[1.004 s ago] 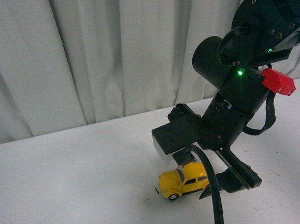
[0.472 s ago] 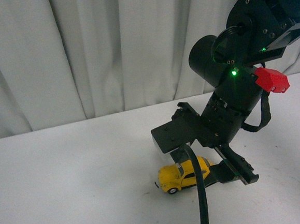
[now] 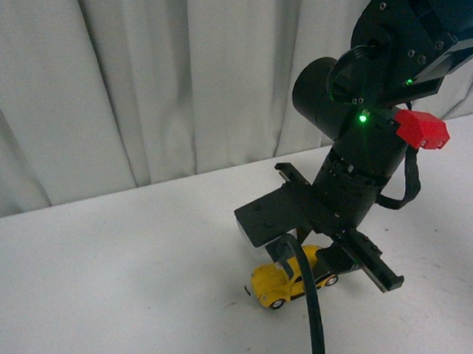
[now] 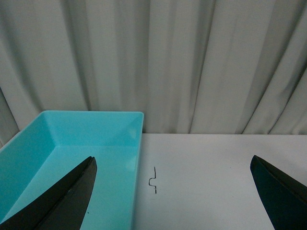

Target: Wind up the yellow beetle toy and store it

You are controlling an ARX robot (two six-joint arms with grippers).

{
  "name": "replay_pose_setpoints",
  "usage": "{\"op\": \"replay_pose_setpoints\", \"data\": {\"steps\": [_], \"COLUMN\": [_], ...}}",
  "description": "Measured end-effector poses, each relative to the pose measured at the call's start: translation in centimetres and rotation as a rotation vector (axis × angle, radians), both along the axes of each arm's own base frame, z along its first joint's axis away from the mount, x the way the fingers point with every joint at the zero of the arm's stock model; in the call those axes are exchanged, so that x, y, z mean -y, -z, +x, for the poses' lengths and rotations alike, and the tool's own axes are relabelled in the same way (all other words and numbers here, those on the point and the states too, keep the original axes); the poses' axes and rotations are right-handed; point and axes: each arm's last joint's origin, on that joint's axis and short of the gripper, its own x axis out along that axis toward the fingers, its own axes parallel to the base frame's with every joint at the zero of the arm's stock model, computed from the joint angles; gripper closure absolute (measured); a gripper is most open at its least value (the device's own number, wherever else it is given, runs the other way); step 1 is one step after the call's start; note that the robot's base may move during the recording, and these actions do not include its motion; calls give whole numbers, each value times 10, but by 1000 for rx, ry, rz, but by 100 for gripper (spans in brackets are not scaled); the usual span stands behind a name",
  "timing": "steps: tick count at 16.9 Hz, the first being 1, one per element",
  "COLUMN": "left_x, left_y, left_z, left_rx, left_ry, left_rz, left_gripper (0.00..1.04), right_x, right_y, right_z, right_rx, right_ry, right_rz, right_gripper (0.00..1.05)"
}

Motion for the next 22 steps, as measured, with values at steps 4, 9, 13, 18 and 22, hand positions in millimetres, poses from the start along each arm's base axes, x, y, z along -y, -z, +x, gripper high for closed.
{"op": "replay_pose_setpoints", "data": {"steps": [4, 9, 13, 18, 22], "left_x": [0, 0, 0, 0, 0], "left_y": [0, 0, 0, 0, 0], "left_z": [0, 0, 0, 0, 0], "left_rx": [0, 0, 0, 0, 0], "left_ry": [0, 0, 0, 0, 0], "left_rz": [0, 0, 0, 0, 0], "left_gripper": [7, 7, 7, 7, 7], "right_x": [0, 8, 14, 36, 54], "right_y": [3, 7, 8, 11, 14], "right_z": [0, -4, -7, -12, -18], "right_rx": [23, 35, 42, 37, 36], "right_ry": [-14, -18, -21, -4, 10], "right_rz": [4, 35, 53, 75, 101], "right_gripper": [64, 64, 64, 64, 64]}}
